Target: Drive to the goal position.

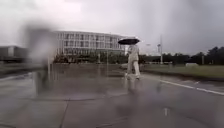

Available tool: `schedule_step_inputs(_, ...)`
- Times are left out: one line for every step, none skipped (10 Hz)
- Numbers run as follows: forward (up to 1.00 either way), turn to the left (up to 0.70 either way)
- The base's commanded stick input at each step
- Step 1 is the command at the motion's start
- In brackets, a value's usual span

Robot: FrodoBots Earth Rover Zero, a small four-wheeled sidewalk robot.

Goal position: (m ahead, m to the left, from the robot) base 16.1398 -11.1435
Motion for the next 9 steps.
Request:
schedule_step_inputs(0.7,0.0)
schedule_step_inputs(0.7,0.0)
schedule_step_inputs(0.7,0.0)
schedule_step_inputs(0.7,0.0)
schedule_step_inputs(0.7,0.0)
schedule_step_inputs(0.7,0.0)
schedule_step_inputs(0.7,0.0)
schedule_step_inputs(0.7,0.0)
schedule_step_inputs(0.7,0.0)
